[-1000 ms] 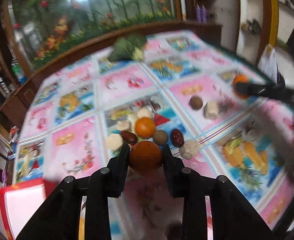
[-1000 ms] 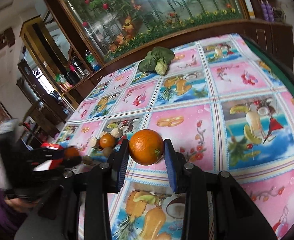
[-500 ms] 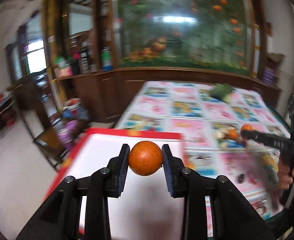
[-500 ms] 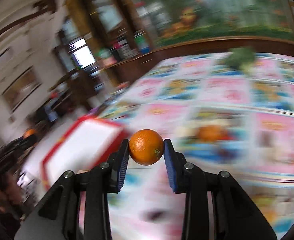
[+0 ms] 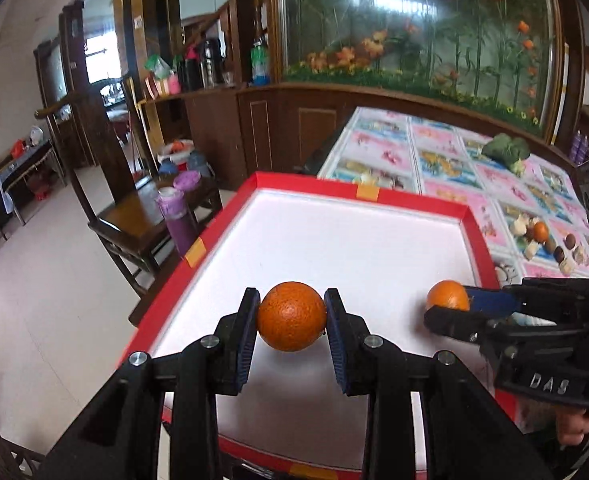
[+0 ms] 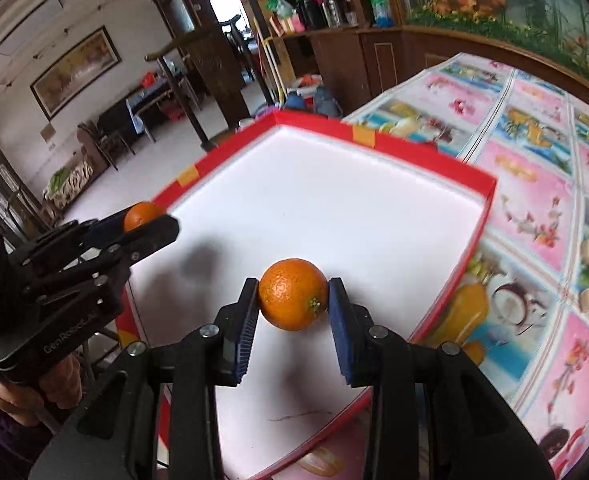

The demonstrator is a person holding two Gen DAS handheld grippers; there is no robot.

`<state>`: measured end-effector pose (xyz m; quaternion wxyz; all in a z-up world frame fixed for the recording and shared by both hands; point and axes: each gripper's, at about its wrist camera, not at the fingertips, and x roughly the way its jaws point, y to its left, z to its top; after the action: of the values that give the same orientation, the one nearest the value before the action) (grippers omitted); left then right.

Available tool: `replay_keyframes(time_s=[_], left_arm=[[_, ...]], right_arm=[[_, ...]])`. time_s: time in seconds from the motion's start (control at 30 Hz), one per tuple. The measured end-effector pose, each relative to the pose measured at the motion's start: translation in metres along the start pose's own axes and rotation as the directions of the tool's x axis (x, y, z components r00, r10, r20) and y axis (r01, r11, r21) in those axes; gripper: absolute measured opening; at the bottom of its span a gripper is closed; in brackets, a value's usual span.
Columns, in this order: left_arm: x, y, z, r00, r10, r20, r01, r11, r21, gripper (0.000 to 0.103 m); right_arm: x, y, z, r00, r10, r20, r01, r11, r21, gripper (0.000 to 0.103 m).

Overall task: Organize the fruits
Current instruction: 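Carry both oranges into the red-rimmed tray and open both tools, then move both open tools back over the fruit cluster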

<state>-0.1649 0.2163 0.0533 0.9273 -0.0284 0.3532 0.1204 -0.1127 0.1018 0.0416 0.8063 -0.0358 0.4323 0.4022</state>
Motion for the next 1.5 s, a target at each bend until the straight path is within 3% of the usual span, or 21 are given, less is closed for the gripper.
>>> replay_keyframes(time_s=[0.17, 0.27, 0.37, 0.43, 0.5, 0.6, 0.77, 0.9, 1.03, 1.17, 1.23, 1.37, 1.43, 1.5], left_arm=[[0.013, 0.001, -0.011, 0.997, 0.027, -0.065, -0.026, 1.0, 0.012, 0.033], [0.017, 0.001, -0.013, 0.995, 0.048, -0.088, -0.047, 0.999, 0.012, 0.04], [0.008, 0.0, -0.01, 0.995, 0.076, -0.07, -0.075, 0.997, 0.007, 0.06], [-0.002, -0.006, -0.004, 0.996, 0.081, -0.035, -0.081, 0.997, 0.014, 0.061], [-0.014, -0.015, 0.001, 0.998, 0.058, -0.007, -0.058, 0.998, 0.021, 0.07], [-0.031, -0.043, 0.006, 0.999, -0.001, 0.043, -0.002, 0.998, 0.068, 0.074], [-0.05, -0.106, 0.001, 0.984, -0.172, 0.038, 0.161, 0.967, 0.199, 0.079], [-0.051, -0.158, -0.013, 0.958, -0.286, -0.026, 0.28, 0.91, 0.304, 0.079], [-0.046, -0.192, -0.023, 0.945, -0.313, -0.089, 0.324, 0.874, 0.362, 0.079], [-0.04, -0.211, -0.027, 0.942, -0.312, -0.125, 0.336, 0.853, 0.399, 0.079], [-0.038, -0.217, -0.029, 0.942, -0.305, -0.139, 0.335, 0.851, 0.405, 0.079], [-0.03, -0.225, -0.031, 0.943, -0.286, -0.171, 0.331, 0.853, 0.404, 0.079], [-0.027, -0.226, -0.029, 0.942, -0.281, -0.182, 0.332, 0.854, 0.401, 0.079], [-0.026, -0.228, -0.028, 0.94, -0.283, -0.192, 0.338, 0.854, 0.396, 0.079]], right_arm=[[0.008, 0.01, -0.003, 0.999, -0.031, -0.031, 0.029, 0.999, -0.036, 0.038], [0.006, 0.01, -0.002, 0.998, -0.013, -0.058, 0.01, 0.999, -0.042, 0.043], [-0.013, 0.003, -0.001, 1.0, 0.013, 0.001, -0.013, 0.999, -0.045, 0.049], [-0.037, -0.006, -0.002, 0.998, 0.017, 0.065, -0.014, 0.999, -0.041, 0.05], [-0.065, -0.027, -0.005, 0.991, 0.006, 0.136, -0.003, 1.0, -0.019, 0.056], [-0.106, -0.071, -0.016, 0.975, -0.041, 0.221, 0.03, 0.998, 0.055, 0.062], [-0.162, -0.153, -0.053, 0.94, -0.22, 0.262, 0.166, 0.963, 0.214, 0.062], [-0.198, -0.209, -0.088, 0.908, -0.351, 0.229, 0.256, 0.896, 0.362, 0.062], [-0.217, -0.237, -0.108, 0.874, -0.452, 0.178, 0.347, 0.837, 0.423, 0.062], [-0.21, -0.267, -0.107, 0.88, -0.465, 0.095, 0.376, 0.804, 0.46, 0.062], [-0.199, -0.275, -0.1, 0.887, -0.458, 0.061, 0.385, 0.807, 0.448, 0.061], [-0.165, -0.284, -0.072, 0.89, -0.456, -0.028, 0.424, 0.803, 0.418, 0.05], [-0.154, -0.289, -0.069, 0.884, -0.465, -0.055, 0.444, 0.796, 0.412, 0.044], [-0.146, -0.295, -0.068, 0.892, -0.444, -0.082, 0.437, 0.803, 0.405, 0.035]])
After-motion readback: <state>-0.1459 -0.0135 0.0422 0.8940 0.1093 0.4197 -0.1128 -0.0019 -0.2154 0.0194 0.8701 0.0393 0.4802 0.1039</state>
